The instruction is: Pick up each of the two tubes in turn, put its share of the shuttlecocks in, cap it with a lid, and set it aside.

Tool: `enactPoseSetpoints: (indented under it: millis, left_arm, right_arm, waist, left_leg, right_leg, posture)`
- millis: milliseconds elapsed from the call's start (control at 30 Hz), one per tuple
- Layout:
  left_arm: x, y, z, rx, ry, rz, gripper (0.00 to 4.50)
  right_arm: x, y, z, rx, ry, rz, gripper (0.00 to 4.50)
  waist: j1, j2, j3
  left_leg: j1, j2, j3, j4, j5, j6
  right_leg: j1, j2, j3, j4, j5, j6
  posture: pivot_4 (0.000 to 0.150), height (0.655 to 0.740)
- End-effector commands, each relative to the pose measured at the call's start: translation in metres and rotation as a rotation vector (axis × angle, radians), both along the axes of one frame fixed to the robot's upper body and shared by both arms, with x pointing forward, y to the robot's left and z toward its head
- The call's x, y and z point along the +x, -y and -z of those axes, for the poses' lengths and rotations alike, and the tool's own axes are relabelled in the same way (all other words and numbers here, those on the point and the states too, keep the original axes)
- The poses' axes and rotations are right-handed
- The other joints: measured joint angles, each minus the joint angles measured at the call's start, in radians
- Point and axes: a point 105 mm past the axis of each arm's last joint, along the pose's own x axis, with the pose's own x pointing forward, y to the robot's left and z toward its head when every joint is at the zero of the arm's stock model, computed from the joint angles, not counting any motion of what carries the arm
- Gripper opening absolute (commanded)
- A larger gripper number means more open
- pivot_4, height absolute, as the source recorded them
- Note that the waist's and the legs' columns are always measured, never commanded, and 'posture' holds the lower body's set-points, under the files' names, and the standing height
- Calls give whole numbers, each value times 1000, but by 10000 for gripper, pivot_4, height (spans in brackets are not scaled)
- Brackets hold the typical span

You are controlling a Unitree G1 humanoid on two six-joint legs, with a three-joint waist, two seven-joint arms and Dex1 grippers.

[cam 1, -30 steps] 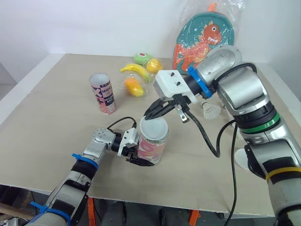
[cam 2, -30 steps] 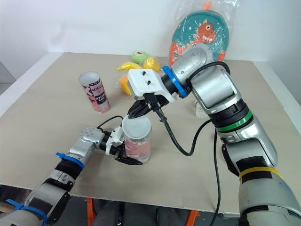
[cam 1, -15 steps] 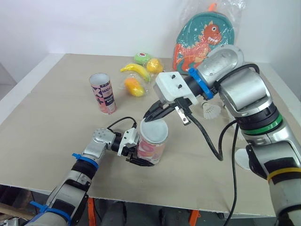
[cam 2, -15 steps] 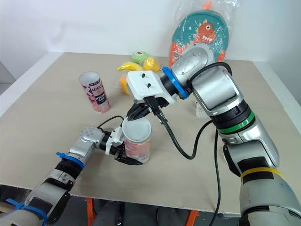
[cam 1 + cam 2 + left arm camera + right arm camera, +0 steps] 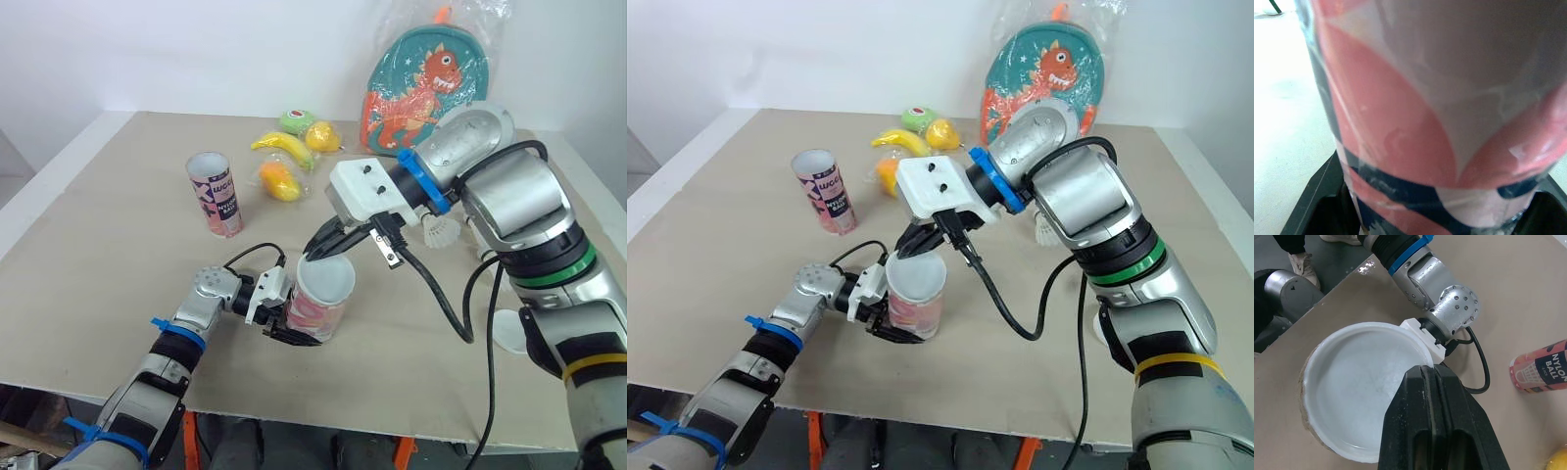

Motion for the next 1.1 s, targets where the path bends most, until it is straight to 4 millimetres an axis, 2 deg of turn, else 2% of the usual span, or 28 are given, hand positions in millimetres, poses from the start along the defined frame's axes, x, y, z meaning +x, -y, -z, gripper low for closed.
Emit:
enactPoseSetpoints:
  millis: [33, 433, 733, 867, 1100]
  left_arm:
    - [0, -8, 18, 57, -70, -44, 30439]
    - [-1, -8, 17, 54, -70, -47, 30439]
    - [0, -7, 14, 52, -70, -53, 30439]
    - [0, -6, 14, 51, -72, -52, 30439]
    - [-2, -7, 14, 51, -74, -56, 30439]
  right_arm:
    - [-2, -3, -2, -23, -22, -31, 393]
    - [1, -6, 15, -78, -43, -43, 393]
    - [-3, -3, 15, -91, -26, -55, 393]
    - [-3, -5, 27, -130, -24, -66, 393]
    - [-6, -6, 32, -150, -20, -86, 393]
  waist:
    - [0, 0, 0]
    - [-1, 0, 0]
    - [-1, 0, 0]
    - [-1, 0, 0]
    - [-1, 0, 0]
  left_leg:
    - [0, 0, 0, 0, 0, 0]
    - [0, 0, 0, 0, 0, 0]
    - [0, 0, 0, -1, 0, 0]
    - [0, 0, 0, -1, 0, 0]
    - [1, 0, 0, -1, 0, 0]
  right_leg:
    - [0, 0, 0, 0, 0, 0]
    - [0, 0, 0, 0, 0, 0]
    - [0, 0, 0, 0, 0, -1]
    - [0, 0, 0, 0, -1, -1]
    - [0, 0, 0, 0, -1, -1]
  posture:
    - [1500, 7400]
    - [1500, 7400]
    - [1500, 7400]
    - [1500, 7400]
    - [1500, 7400]
